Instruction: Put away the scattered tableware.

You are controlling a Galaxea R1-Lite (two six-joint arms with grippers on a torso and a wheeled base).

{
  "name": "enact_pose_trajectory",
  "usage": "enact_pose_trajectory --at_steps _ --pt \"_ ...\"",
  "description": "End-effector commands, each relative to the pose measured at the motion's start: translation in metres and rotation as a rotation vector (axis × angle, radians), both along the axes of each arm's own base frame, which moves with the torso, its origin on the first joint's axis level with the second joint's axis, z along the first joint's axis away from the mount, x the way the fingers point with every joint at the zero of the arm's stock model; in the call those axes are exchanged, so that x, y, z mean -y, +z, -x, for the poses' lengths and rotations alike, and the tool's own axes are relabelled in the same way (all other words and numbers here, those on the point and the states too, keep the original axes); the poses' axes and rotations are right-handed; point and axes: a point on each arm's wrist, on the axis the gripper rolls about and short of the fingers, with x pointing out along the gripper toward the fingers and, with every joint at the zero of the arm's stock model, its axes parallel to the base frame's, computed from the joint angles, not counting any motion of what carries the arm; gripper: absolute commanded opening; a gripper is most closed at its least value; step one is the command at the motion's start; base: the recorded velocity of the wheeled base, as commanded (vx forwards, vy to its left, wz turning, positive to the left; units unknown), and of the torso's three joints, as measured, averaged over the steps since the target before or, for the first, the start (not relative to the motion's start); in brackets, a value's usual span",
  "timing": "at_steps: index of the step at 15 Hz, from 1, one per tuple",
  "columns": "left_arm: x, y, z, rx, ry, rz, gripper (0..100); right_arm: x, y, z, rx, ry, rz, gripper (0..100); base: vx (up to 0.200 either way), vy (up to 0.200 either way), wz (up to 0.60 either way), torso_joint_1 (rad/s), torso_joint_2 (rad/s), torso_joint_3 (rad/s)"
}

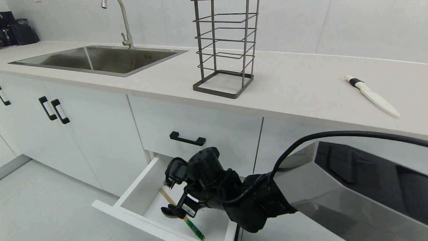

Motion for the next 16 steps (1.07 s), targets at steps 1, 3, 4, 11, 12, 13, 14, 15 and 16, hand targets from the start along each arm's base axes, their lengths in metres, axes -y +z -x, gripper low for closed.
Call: enact_pose_trajectory --at_steps 1,3,4,11,12,13,14,15,16 --pt "0.0 0.0 0.0 -0.001 0.0 0.0 100 0.002 0.042 0.015 0.054 0.034 -0.062 100 0.0 0.0 0.0 0.0 0.0 0.0" --pt "0.0 0.0 0.0 -0.001 0.0 0.0 100 0.013 0.054 0.026 0.075 0.054 -0.053 100 0.0 0.0 0.0 0.0 0.0 0.0" --pt "0.0 0.0 0.0 -0.001 0.0 0.0 100 0.024 0.059 0.033 0.083 0.063 -0.046 100 0.0 0.0 0.0 0.0 0.0 0.0" --pt "0.0 0.0 0.0 -0.001 0.0 0.0 100 0.078 0.072 0.071 0.074 0.071 -0.03 100 0.0 0.0 0.0 0.0 0.0 0.0" --pt "0.0 0.0 0.0 -0.001 0.0 0.0 100 0.082 0.073 0.074 0.071 0.072 -0.027 100 0.0 0.0 0.0 0.0 0.0 0.0" --pt "0.0 0.0 0.0 -0.001 0.0 0.0 100 0.094 0.072 0.08 0.063 0.068 -0.019 100 0.0 0.0 0.0 0.0 0.0 0.0" --pt "0.0 0.0 0.0 -0.001 0.0 0.0 100 0.101 0.07 0.085 0.059 0.065 -0.014 100 0.0 0.0 0.0 0.0 0.0 0.0" --pt "0.0 0.0 0.0 -0.001 0.0 0.0 100 0.111 0.071 0.089 0.058 0.058 -0.015 100 0.0 0.0 0.0 0.0 0.0 0.0" --pt "0.0 0.0 0.0 -0.001 0.0 0.0 100 0.124 0.073 0.091 0.055 0.043 -0.012 100 0.0 0.0 0.0 0.0 0.0 0.0"
